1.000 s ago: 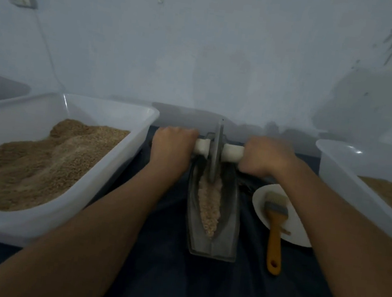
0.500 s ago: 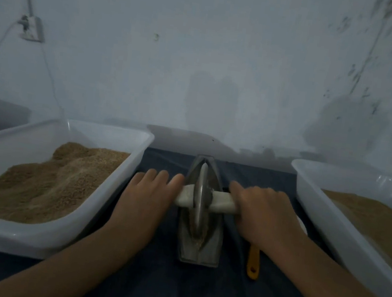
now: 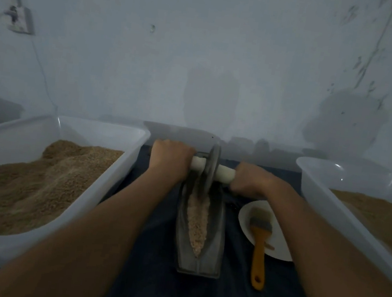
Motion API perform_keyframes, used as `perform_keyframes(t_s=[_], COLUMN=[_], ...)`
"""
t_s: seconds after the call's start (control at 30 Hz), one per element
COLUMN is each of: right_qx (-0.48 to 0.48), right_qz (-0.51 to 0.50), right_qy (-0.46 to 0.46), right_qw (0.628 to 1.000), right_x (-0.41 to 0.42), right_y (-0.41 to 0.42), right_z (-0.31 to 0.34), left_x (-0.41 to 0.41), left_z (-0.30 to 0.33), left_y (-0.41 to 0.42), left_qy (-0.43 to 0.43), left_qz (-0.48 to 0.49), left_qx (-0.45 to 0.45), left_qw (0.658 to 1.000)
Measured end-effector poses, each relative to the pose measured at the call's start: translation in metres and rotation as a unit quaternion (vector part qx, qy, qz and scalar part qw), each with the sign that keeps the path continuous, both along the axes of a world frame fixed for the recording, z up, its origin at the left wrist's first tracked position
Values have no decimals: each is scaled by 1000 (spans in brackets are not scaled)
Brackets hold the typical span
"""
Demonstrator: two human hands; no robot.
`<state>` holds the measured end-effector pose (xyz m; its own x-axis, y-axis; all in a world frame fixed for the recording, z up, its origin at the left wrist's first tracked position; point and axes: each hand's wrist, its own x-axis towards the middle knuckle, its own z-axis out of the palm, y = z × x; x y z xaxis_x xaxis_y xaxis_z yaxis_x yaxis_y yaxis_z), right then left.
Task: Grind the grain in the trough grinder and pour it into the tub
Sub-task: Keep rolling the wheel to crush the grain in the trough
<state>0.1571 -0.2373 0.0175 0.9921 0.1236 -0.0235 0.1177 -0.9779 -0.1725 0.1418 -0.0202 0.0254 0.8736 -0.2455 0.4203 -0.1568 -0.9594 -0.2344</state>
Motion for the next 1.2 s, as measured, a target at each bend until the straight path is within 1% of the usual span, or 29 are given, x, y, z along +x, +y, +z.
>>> perform_keyframes(t_s=[0.07,0.13,0.23,0.3,0.4,0.47,0.53,0.6,0.63,0.7,0.77,0.87,0.97,1.0,1.07,1.2], right_qx=[-3,-38,-126,-168,-214,-200,-185,-197,-202,-181,-146,-124,-120,-123,-131,-159], right_qz=[-10,-17,0,34,89,102,111,111,108,92,81,73,67,65,61,65], right_qy=[-2,-29,-133,-229,-377,-439,-460,-440,-395,-250,-151,-48,46,57,31,-103], right_qw=[1000,999,983,958,897,870,861,869,890,947,974,988,989,989,989,980], right_x=[-5,-21,-52,-73,-98,-104,-100,-86,-77,-56,-31,4,19,19,11,-28], right_y=[1,6,14,19,20,14,6,6,7,10,11,15,21,23,25,24], right_z=[-1,0,0,-3,-11,-19,-28,-24,-18,-1,12,26,38,40,41,27], left_x=[0,-9,-35,-59,-89,-95,-93,-80,-71,-50,-29,-7,-7,-9,-14,-37], left_z=[2,0,-14,-31,-52,-56,-56,-56,-55,-50,-41,-33,-38,-41,-43,-48], left_y=[0,6,18,27,40,43,42,40,39,39,37,32,26,26,27,29], left_qy=[15,5,-5,-11,-65,-94,-120,-122,-111,-84,-44,3,-23,-31,-42,-86], left_qz=[-10,-20,-38,-42,-72,-93,-93,-85,-82,-83,-79,-50,-21,-18,-23,-41], left_qx=[1,-10,-51,-77,-92,-73,-55,-45,-45,-59,-73,-111,-131,-129,-131,-123], left_qw=[1000,1000,998,996,991,989,987,988,990,991,993,993,991,991,990,988])
